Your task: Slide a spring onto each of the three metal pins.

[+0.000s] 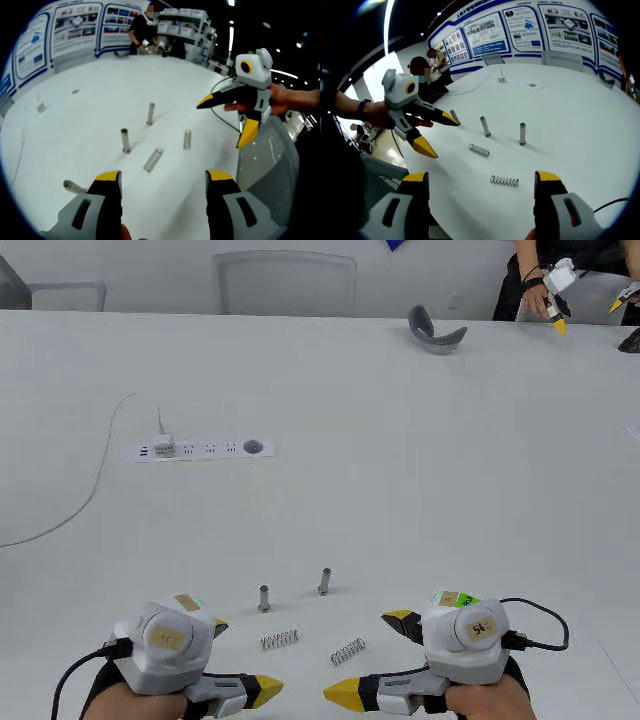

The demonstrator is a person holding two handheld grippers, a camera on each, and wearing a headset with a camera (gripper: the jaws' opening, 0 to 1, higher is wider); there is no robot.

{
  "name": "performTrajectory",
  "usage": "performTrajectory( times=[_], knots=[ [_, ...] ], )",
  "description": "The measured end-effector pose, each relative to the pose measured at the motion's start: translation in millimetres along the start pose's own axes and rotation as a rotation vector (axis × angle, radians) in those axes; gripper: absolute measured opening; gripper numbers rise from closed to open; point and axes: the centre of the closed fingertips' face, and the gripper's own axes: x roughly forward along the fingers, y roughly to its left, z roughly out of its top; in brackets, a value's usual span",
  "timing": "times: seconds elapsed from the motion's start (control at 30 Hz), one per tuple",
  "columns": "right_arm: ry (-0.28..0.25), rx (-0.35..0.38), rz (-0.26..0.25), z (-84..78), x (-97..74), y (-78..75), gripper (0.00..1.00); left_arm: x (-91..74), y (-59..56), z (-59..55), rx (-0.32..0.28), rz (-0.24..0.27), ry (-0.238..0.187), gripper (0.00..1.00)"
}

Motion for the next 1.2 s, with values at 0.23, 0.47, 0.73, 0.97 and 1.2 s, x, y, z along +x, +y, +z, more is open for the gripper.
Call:
performTrajectory(
  times=[0.23,0.47,0.73,0.97,1.2],
  knots=[
    [-0.003,0.004,0.002,-2.5,-3.3,5.9,0.88,13.8,0.7,-2.1,0.012,-0.017,0.029,0.67],
    [-0.007,0.02,0.003,-4.4,-2.7,10.6,0.87,28.8,0.7,-1.4,0.011,-0.038,0.05,0.63],
    [-0.027,0.045,-0.004,-2.6,-6.8,10.6,0.87,41.6,1.3,-1.6,0.013,-0.049,0.062,0.58],
    [-0.057,0.088,-0.017,1.2,-11.4,5.9,0.86,52.2,3.3,-2.3,0.005,-0.056,0.068,0.49],
    [-0.06,0.096,-0.018,0.3,-12.2,6.9,0.86,62.9,6.1,-6.9,0.011,-0.041,0.088,0.37]
  ],
)
